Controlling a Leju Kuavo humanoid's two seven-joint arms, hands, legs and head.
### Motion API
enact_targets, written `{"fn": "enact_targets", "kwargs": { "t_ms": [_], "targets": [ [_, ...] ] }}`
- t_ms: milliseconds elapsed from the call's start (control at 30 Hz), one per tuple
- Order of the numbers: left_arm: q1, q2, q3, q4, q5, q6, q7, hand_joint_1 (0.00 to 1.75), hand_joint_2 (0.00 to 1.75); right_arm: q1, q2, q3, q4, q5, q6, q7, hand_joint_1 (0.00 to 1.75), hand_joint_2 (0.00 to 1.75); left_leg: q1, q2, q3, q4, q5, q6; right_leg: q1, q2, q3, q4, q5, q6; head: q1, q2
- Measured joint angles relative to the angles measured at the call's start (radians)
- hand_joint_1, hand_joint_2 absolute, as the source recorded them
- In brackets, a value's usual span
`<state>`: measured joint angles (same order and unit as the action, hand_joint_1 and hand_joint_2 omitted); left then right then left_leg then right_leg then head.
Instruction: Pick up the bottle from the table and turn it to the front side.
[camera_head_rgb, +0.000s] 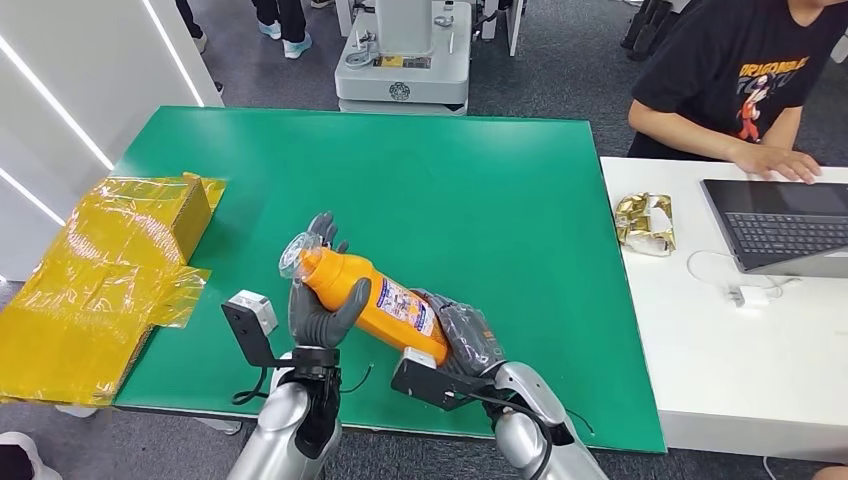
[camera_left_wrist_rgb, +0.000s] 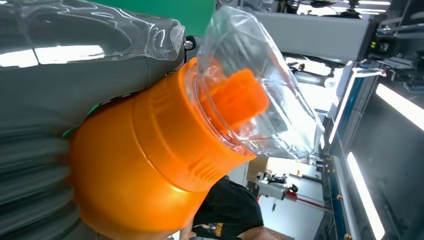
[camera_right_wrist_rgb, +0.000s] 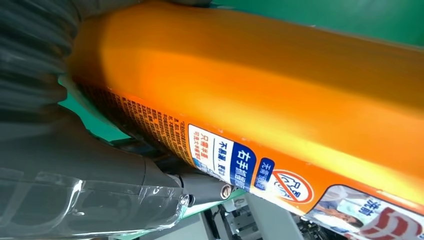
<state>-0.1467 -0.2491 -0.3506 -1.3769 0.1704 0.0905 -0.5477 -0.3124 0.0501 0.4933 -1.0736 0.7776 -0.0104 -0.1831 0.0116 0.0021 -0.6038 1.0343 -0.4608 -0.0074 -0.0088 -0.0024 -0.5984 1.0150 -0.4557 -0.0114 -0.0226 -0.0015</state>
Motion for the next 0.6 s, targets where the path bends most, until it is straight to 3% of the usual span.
{"fn": "enact_targets", "kwargs": {
  "t_ms": [100,367,600],
  "targets": [
    [-0.02,0.001,-0.001,-0.004,-0.018,-0.042,0.029,0.0,1.75,-0.003,0.0,0.0,0.0,-0.011,-0.005,-0.001,1.75,1.75,0.0,0.0,0.0,0.0,0.0,0.0,0.0,0.0,0.0,0.0,0.0,0.0,0.0,0.0],
    [-0.094,0.028,-0.024,0.015,-0.027,-0.377,0.116,0.0,1.75,-0.029,0.002,-0.004,0.01,-0.016,-0.048,-0.021,1.75,1.75,0.0,0.001,0.0,0.0,0.0,0.0,0.0,0.001,0.0,0.0,0.0,0.0,0.0,0.0],
    [-0.123,0.036,-0.034,0.051,-0.038,-0.411,0.137,0.0,1.75,-0.032,0.003,-0.015,0.007,-0.006,-0.105,-0.043,1.75,1.75,0.0,0.001,0.0,0.0,0.0,0.0,0.0,0.001,0.0,0.0,0.0,0.0,0.0,0.0]
  ]
}}
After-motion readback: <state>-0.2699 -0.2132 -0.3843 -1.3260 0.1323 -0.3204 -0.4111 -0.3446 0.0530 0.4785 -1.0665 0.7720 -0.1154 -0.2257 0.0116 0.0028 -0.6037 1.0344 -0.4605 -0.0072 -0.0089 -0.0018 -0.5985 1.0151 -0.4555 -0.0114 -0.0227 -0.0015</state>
